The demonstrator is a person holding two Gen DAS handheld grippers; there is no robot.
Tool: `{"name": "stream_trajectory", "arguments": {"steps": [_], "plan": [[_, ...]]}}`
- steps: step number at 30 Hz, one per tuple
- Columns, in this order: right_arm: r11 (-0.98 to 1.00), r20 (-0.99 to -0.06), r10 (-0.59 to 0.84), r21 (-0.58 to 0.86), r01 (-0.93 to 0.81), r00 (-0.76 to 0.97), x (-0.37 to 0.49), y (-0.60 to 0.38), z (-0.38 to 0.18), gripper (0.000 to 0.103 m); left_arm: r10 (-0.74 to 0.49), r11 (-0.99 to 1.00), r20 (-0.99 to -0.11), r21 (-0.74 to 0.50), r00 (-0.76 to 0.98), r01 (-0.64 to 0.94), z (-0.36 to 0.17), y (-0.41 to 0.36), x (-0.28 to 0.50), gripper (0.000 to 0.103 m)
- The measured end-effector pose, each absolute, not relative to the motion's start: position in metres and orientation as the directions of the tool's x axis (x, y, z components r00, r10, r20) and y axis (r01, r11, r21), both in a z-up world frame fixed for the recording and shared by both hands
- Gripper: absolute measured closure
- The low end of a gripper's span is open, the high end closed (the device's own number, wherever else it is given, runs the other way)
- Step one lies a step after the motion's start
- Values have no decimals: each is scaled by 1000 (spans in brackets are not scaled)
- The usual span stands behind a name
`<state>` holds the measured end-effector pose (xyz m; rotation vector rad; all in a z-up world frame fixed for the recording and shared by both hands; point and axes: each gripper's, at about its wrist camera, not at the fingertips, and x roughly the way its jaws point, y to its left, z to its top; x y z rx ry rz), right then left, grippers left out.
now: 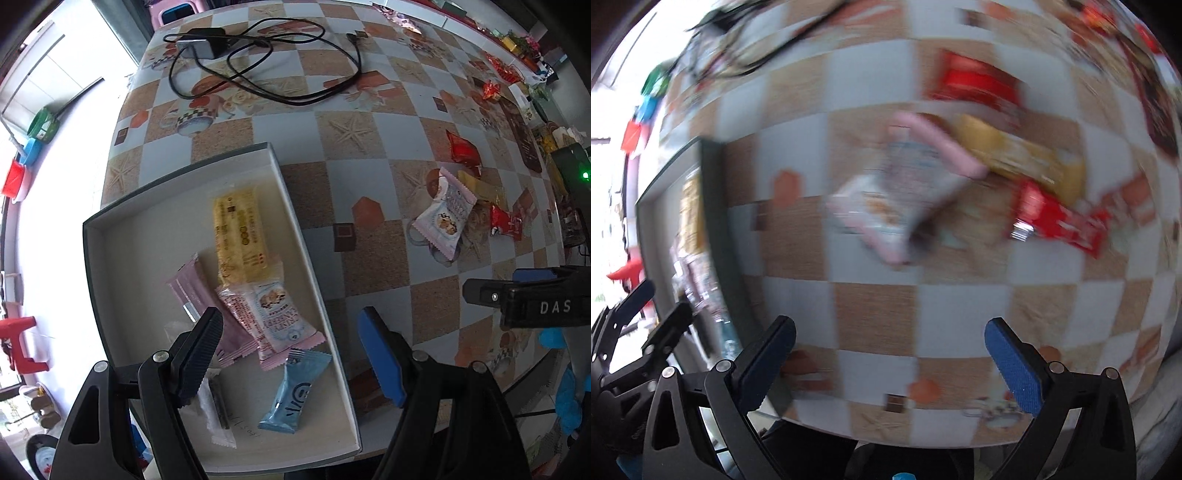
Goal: Organize snacks
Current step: 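Withdraw both tools from the white box toward the remaining snacks, then grasp the red candy wrapper with the right tool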
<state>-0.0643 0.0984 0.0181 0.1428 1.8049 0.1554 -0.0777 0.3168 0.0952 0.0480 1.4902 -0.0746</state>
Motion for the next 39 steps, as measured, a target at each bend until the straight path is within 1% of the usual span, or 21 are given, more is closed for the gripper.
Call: {"name": "stream_trajectory", "arguments": {"steps": [6,12,16,27,29,32,35,39], "plan": [[974,-952,196,160,161,-235,-77,37,11,0,-20,987,-997,-9,69,162,93,276,-69,24],[942,-960,200,135,307,-193,-75,-8,11,0,-17,962,-998,2,68,272,86,226,-53,23],[925,-969,189,120,361,-162,-69,-32,13,0,-11,951,-998,10,65,310,76,197,-37,23],[908,-978,166,103,407,-123,-20,-75,15,0,40,938,-998,52,42,342,44,152,-6,23],[910,-979,164,101,403,-125,-3,-81,9,0,50,937,-998,60,37,344,38,147,-4,23],[909,-979,157,92,406,-129,1,-86,4,0,61,938,-998,68,29,340,31,144,-4,23],[888,-983,152,89,452,-105,1,-98,6,0,73,940,-997,77,25,332,26,136,-6,23],[821,-975,200,114,559,-96,-3,-116,5,0,90,942,-996,91,17,322,16,134,-5,23]]}}
